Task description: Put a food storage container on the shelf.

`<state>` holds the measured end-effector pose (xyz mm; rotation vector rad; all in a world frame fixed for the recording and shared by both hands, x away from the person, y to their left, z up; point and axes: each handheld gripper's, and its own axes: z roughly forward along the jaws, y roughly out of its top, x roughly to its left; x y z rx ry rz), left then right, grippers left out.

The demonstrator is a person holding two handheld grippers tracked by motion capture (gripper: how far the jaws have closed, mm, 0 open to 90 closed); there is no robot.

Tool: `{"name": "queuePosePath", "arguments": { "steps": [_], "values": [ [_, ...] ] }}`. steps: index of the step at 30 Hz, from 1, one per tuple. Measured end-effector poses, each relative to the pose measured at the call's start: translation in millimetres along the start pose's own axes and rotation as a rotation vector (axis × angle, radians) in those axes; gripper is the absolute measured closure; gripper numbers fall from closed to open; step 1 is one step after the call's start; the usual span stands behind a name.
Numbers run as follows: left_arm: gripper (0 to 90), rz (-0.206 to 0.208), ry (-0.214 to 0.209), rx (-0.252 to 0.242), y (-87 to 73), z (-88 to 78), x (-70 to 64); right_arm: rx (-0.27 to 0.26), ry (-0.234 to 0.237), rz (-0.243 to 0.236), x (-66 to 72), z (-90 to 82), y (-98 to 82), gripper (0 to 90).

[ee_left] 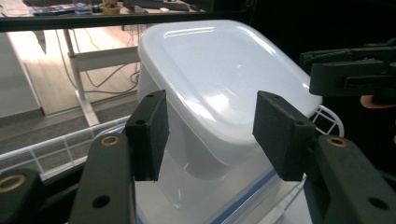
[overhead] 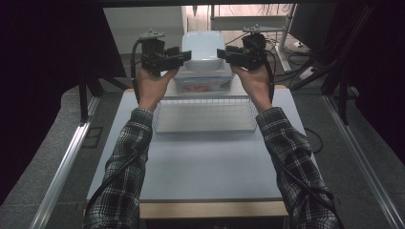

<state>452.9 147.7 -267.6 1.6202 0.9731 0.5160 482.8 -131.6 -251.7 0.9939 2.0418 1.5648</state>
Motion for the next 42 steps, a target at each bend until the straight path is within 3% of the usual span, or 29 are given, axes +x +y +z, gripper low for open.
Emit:
{"name": "queuePosePath", "arguments": {
  "steps": [2, 6, 9, 16, 25, 31, 38, 42],
  "values": [
    [44.8, -0.038, -0.049, -0.011, -3.5, -0.5, 3.9, -0.005, 0.007, 0.012, -2.8, -0.9, -0.3, 55.9],
    [44.3, -0.035, -0.042, -0.001, -6.3, 0.6, 5.6, 0.045, -0.016, 0.004, -7.1, 2.8, -5.3, 56.6],
    [43.9, -0.035, -0.04, 0.011, -8.3, 2.3, 6.7, 0.041, -0.003, 0.026, -10.7, 5.7, -11.3, 56.2],
    [43.2, -0.033, -0.037, -0.007, -9.2, -1.4, 9.8, 0.033, 0.031, 0.02, -13.2, 5.5, -16.8, 55.1],
    [47.3, 0.012, -0.02, -0.008, -24.5, -11.3, 9.4, 0.018, 0.055, 0.001, -13.0, -2.8, -26.3, 58.5],
    [35.8, 0.023, -0.081, -0.011, -46.8, -19.5, 4.3, 0.014, 0.091, -0.024, -4.9, -16.0, -44.2, 53.5],
    [22.6, 0.039, -0.105, -0.001, -67.4, -25.5, -2.3, 0.02, 0.122, -0.022, 0.7, -26.2, -65.8, 41.0],
    [14.9, 0.043, -0.12, 0.02, -79.0, -28.1, -7.5, 0.035, 0.121, -0.049, 3.5, -32.5, -80.3, 33.0]
  ]
}}
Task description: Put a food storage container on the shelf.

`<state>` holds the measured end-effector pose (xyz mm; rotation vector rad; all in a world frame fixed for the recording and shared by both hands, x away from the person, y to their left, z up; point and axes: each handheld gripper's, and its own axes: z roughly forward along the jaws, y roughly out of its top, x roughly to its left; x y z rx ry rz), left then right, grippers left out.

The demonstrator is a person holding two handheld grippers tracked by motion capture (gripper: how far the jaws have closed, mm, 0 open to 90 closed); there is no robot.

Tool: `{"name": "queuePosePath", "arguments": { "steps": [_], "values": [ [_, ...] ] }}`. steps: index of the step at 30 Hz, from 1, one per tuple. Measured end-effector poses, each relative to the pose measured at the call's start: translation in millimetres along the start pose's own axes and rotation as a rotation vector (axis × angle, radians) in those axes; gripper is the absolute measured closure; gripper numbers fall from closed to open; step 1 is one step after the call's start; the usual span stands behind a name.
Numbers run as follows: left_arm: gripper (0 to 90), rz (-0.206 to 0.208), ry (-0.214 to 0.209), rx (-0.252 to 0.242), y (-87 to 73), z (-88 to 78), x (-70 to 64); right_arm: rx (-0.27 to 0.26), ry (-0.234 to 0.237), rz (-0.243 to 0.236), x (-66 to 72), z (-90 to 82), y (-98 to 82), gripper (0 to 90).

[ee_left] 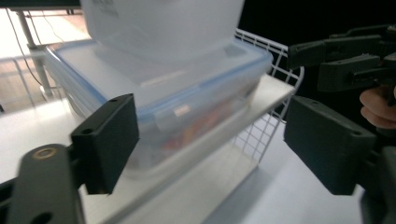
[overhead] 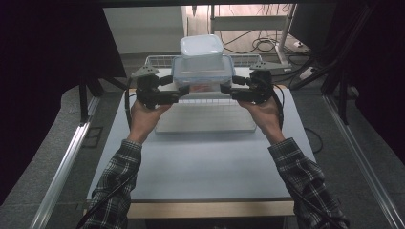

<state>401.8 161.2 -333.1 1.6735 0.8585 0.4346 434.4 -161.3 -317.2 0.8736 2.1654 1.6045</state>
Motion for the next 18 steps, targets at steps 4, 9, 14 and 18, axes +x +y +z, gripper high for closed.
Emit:
{"name": "queuePosePath", "arguments": {
  "steps": [4, 9, 14, 18],
  "values": [
    [10.8, 0.011, -0.013, 0.014, -10.1, -2.6, -9.5, 0.004, 0.016, -0.001, 2.5, -4.3, -10.6, 28.5],
    [7.9, 0.024, -0.034, 0.028, -24.6, -6.8, -20.9, 0.008, 0.029, -0.019, 7.0, -8.6, -23.0, 23.4],
    [6.2, 0.043, -0.038, 0.05, -33.7, -7.5, -27.6, 0.019, 0.034, -0.033, 12.2, -11.9, -31.8, 19.8],
    [5.1, 0.055, -0.036, 0.061, -41.1, -7.9, -31.8, 0.018, 0.043, -0.043, 16.7, -15.0, -36.3, 18.0]
  ]
}}
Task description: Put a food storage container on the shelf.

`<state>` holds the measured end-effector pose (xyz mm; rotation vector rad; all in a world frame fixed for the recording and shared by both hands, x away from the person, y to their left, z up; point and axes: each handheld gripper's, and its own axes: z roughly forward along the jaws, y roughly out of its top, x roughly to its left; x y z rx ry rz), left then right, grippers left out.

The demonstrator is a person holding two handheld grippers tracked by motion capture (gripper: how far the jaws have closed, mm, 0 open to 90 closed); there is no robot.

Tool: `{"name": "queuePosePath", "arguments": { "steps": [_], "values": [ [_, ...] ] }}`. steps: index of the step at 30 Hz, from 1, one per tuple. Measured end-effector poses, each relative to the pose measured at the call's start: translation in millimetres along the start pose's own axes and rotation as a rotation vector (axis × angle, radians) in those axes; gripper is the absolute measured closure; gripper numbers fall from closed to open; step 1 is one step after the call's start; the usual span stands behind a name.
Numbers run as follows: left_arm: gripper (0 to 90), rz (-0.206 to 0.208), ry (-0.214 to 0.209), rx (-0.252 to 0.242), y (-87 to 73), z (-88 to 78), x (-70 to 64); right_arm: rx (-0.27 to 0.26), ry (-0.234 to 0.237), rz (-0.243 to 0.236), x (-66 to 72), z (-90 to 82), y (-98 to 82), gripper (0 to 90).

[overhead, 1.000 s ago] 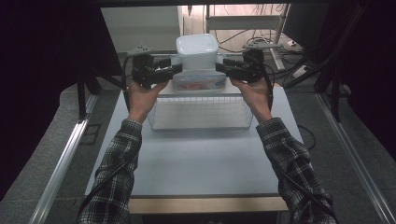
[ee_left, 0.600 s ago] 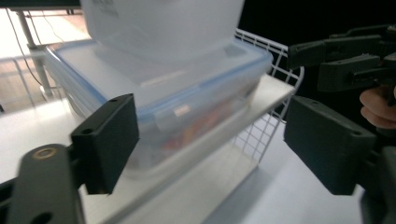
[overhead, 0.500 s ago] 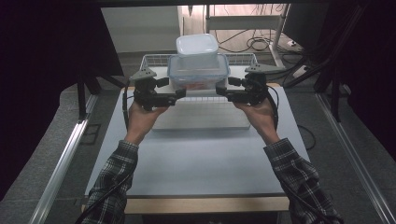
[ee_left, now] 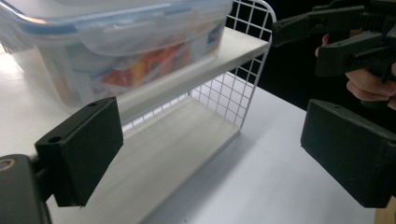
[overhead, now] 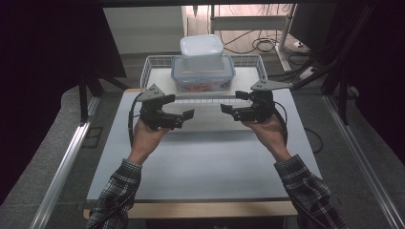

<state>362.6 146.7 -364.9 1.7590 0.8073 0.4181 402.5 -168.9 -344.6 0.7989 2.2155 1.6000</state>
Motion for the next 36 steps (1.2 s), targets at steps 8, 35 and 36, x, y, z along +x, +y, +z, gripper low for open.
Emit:
{"name": "queuePosePath", "arguments": {
  "steps": [8, 35, 36],
  "values": [
    [3.3, 0.017, 0.002, 0.013, -13.4, -1.6, -6.4, 0.007, 0.018, -0.011, 7.8, -2.9, -10.2, 13.2],
    [2.5, 0.04, 0.039, 0.08, -61.7, -6.7, -22.1, 0.082, 0.023, -0.023, 17.0, -11.2, -51.8, 3.3],
    [2.5, 0.036, 0.037, 0.076, -63.7, -8.7, -23.8, 0.089, 0.023, -0.024, 18.4, -12.3, -55.3, 3.3]
  ]
}}
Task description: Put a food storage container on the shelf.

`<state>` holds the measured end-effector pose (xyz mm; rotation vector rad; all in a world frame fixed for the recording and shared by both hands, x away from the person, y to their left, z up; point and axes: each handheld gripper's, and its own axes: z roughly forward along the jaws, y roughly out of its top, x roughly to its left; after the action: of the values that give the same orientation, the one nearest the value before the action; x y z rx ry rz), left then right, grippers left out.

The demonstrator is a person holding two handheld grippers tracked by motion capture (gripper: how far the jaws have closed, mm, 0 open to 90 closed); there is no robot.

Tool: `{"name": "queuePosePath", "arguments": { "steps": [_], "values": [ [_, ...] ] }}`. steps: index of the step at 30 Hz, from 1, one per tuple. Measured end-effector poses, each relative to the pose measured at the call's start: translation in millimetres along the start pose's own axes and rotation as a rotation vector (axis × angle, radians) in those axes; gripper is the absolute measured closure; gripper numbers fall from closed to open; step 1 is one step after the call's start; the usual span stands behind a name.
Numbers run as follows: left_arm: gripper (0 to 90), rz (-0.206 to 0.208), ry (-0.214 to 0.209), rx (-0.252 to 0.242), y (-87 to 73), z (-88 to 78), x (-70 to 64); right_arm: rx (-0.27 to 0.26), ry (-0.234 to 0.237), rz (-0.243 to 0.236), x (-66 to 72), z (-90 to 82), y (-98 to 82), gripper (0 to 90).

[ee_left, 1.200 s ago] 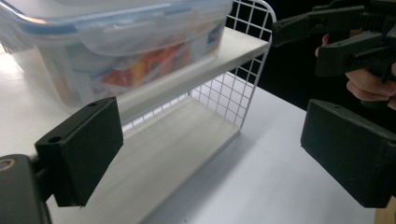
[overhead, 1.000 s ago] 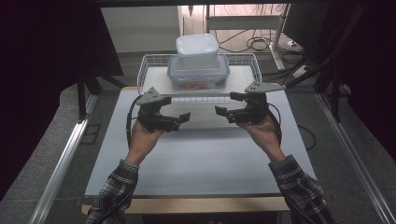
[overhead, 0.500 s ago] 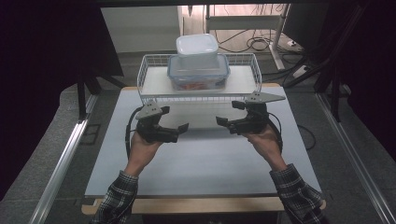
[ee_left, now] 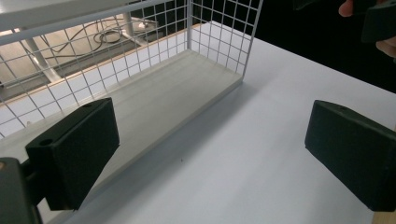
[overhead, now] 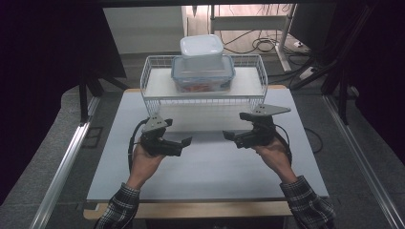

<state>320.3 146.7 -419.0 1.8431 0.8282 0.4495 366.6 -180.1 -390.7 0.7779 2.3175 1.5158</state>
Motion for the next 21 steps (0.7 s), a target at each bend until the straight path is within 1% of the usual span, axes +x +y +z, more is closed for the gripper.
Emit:
{"name": "queuePosePath", "arguments": {
  "steps": [2, 5, 9, 12, 14, 21],
  "values": [
    [2.5, -0.003, -0.001, 0.002, -1.3, -0.9, -0.7, 0.004, -0.002, -0.003, 0.7, -0.2, -2.0, 3.3],
    [2.5, -0.003, 0.002, 0.01, -5.9, -2.5, -2.3, 0.025, -0.003, -0.005, 2.6, -1.0, -9.8, 3.3],
    [2.5, -0.008, 0.0, 0.021, -12.4, -2.6, -4.1, 0.031, -0.004, -0.005, 2.7, -1.7, -13.7, 3.3],
    [2.4, -0.012, 0.001, 0.033, -18.9, -2.7, -5.5, 0.036, -0.01, -0.004, 2.7, -2.7, -16.2, 3.3],
    [2.1, -0.017, 0.006, 0.045, -26.1, -4.2, -6.2, 0.043, -0.02, -0.002, 3.3, -3.9, -19.8, 1.7],
    [1.4, -0.039, 0.009, 0.055, -39.5, -8.3, -4.9, 0.07, -0.022, 0.014, 3.1, -6.8, -29.0, 0.0]
  ]
}}
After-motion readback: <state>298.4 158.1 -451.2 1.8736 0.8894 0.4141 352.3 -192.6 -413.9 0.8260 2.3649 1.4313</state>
